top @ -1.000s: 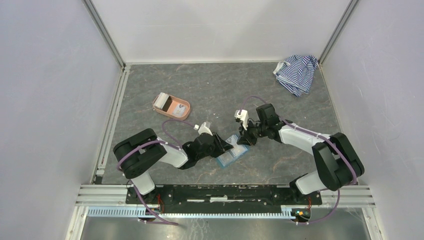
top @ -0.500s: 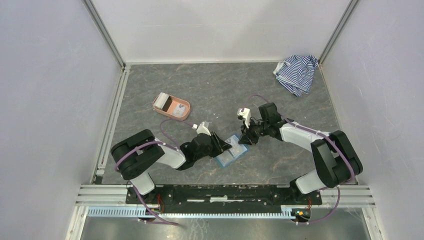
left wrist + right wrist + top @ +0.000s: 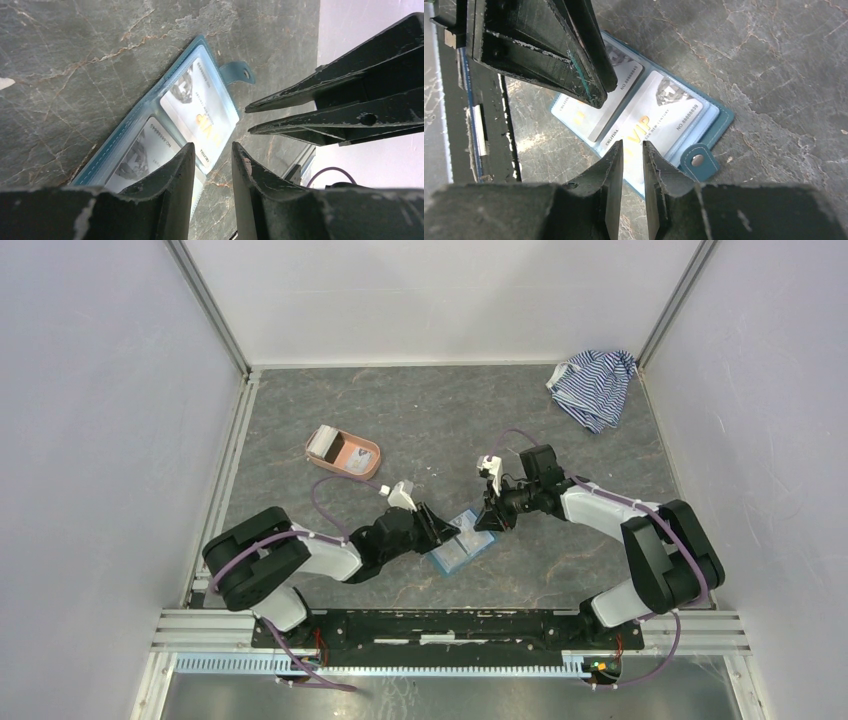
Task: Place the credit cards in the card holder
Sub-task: Insert the credit card into the card holder.
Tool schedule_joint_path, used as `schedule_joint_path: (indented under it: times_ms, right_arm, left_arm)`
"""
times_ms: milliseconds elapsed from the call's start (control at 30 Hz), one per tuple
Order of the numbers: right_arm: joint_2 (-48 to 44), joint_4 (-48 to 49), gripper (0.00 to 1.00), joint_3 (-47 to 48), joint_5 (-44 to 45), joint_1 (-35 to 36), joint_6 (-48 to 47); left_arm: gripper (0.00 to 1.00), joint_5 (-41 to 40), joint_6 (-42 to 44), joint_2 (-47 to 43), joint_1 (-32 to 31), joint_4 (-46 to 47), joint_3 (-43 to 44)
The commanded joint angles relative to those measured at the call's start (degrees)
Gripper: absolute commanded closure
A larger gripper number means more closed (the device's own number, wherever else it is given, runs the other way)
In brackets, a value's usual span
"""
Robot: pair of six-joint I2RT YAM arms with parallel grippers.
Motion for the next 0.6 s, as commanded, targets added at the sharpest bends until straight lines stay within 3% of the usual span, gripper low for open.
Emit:
schedule_joint_path:
  times_ms: [0,200,300,367,467,567]
  right_arm:
    - [0.72,2.20,0.73,1.34,-4.00,-0.39,1.62]
    - [2.29,3.30,0.70,1.07,-4.16,-0.38,4.46]
    - [2.62,3.65,0.67,1.06,-2.79,-0.34,5.43]
    - [2.87,3.80,0.65,1.06,-1.88,-0.51,6.19]
    - [3.36,4.11,0.64,1.06,-0.82,-0.88,7.13]
    - [3.85,4.09,0.63,1.06,0.41,-1.14,7.72]
  left_arm:
    - [0.60,-0.79,4.54,-3.60,0.32,0.71,-0.69]
    - [0.59,-4.48,7.66,-10.62,0.45,-0.58,-3.70]
    - [0.53,-8.33,9.30,-16.61,0.60,-3.52,-6.09]
    - [0.39,-12.25,10.51,-21.45,0.59,-6.87,-7.28]
    - [0.12,-17.56,10.33,-28.85,0.71,-11.21,-10.32]
    - [0.01,-18.48,10.86,-38.09,1.42,-9.31,-16.06]
